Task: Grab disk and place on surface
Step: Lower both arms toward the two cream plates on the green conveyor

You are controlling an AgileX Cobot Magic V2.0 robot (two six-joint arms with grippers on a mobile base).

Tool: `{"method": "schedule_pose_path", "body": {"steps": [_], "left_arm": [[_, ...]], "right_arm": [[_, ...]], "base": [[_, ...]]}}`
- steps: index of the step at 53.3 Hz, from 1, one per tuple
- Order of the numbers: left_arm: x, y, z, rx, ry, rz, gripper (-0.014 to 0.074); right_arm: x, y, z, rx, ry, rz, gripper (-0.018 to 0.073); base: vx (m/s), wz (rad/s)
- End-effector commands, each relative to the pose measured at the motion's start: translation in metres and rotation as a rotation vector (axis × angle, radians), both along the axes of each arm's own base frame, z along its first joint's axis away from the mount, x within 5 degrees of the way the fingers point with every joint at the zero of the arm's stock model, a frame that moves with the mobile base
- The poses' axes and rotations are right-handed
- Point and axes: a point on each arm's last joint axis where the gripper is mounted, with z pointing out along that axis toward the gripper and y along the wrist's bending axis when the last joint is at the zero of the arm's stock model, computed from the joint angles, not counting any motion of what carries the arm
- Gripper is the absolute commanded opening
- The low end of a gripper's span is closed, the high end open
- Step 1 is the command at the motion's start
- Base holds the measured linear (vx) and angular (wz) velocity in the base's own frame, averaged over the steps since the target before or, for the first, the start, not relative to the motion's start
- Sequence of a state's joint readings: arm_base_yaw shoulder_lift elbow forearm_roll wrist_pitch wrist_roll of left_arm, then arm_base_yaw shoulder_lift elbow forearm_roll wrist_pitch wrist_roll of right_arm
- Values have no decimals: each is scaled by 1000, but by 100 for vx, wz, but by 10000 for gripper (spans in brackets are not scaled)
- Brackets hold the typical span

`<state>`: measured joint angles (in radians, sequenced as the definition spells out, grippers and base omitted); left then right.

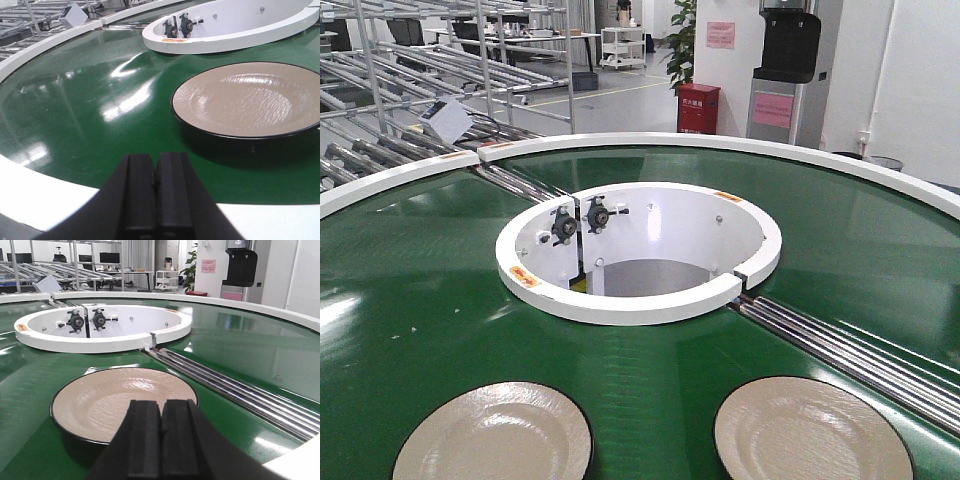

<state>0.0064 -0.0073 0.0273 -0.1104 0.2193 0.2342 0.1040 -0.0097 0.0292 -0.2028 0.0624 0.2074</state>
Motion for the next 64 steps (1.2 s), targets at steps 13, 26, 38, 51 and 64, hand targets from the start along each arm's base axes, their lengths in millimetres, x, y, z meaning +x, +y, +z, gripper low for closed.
{"method": "schedule_pose_path", "body": {"steps": [13, 26, 38, 51, 64], "left_arm": [[1, 0, 3, -7, -65, 3, 1], [1, 0, 3, -7, -65, 3, 1], [2, 1, 5, -7, -89, 6, 1], [-1, 4, 33, -37, -359, 38, 1], [-22, 7, 103, -66, -730, 66, 1]], "right_arm": [[-1, 2, 1, -10, -76, 17, -6], [-1, 2, 1, -10, -76, 17, -6], [-1, 2, 2, -9, -84, 19, -6], [-3, 4, 13, 4, -208, 45, -6], [-17, 4, 70, 20, -447, 60, -6]], "base": [[0, 0], [0, 0], [0, 0], [0, 0], [0, 0]]}}
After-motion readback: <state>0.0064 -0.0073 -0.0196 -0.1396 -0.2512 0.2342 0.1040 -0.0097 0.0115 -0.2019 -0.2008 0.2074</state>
